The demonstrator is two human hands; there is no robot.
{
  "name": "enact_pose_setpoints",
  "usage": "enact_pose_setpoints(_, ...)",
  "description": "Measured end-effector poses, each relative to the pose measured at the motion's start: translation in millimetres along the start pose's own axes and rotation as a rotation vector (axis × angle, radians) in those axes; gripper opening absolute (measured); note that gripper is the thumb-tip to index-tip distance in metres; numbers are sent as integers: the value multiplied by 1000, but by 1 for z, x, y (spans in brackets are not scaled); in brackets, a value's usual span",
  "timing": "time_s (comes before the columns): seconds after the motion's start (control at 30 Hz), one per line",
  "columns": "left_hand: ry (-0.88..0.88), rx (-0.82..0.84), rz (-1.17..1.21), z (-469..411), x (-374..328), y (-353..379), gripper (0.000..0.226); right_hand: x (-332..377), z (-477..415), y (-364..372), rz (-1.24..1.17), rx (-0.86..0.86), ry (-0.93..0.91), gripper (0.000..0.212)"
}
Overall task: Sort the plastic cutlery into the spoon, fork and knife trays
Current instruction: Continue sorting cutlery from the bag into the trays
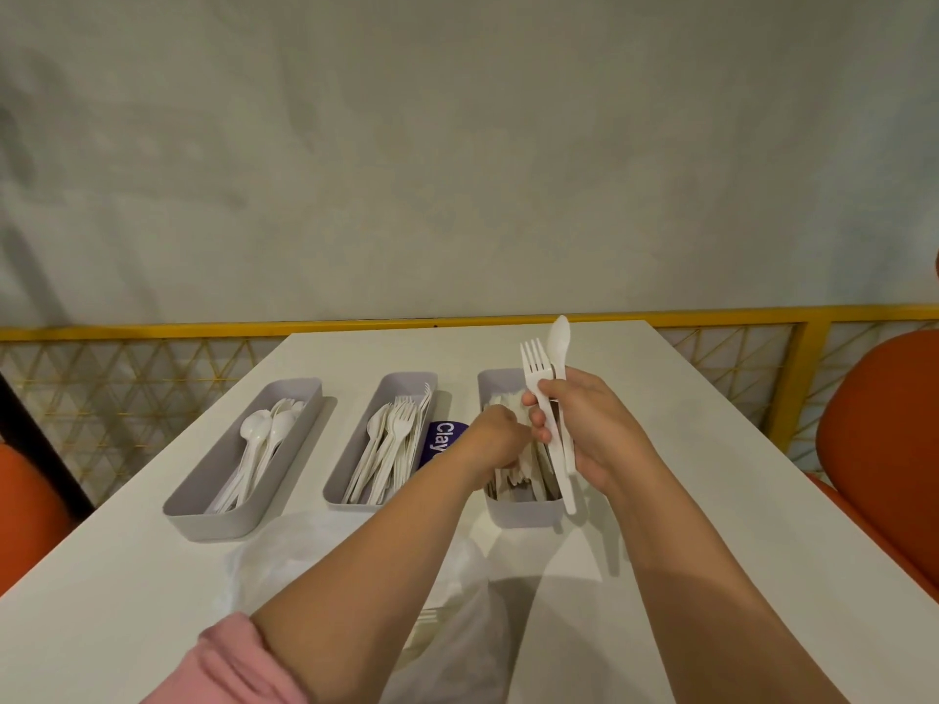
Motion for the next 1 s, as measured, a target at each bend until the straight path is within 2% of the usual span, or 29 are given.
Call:
enact_pose_setpoints(0.2, 127, 19, 155, 23, -9, -14, 17, 2, 1, 1, 40, 17, -27, 19)
enact_pose_setpoints(0.33, 81, 223, 230, 44, -1, -4, 33, 1, 3, 4, 5, 24, -11, 17)
enact_pose_setpoints(0.47, 39, 528, 222, 67, 7, 13, 36, -1, 3, 7, -8, 22, -14, 21)
enact_pose_setpoints(0.57, 93, 597, 222, 76, 5, 14, 32, 1, 4, 7, -19, 28, -37, 21)
enact_pose_setpoints(0.67, 116, 559, 240, 77, 6, 10, 23, 3, 5, 9, -56, 35, -42, 20)
enact_pose_setpoints(0.8, 110, 458, 299, 71, 12, -11, 23, 2, 3, 12, -32, 50, -59, 24)
enact_pose_setpoints(0.9, 58, 228, 380, 54, 25, -49, 20, 0, 2, 8, -11, 6, -40, 19)
enact_pose_setpoints(1.0, -54, -41, 354, 36, 48, -94, 15, 2, 5, 11, 33, 27, -39, 20)
Point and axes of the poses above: each hand's wrist, its own z-axis away from the middle knuckle, its own y-axis out of the palm, x = y × z, the point moved 10 cm from there along -z, towards the middle knuckle, and after that the axes turned 12 degrees about -y, right-handed, at the moved point
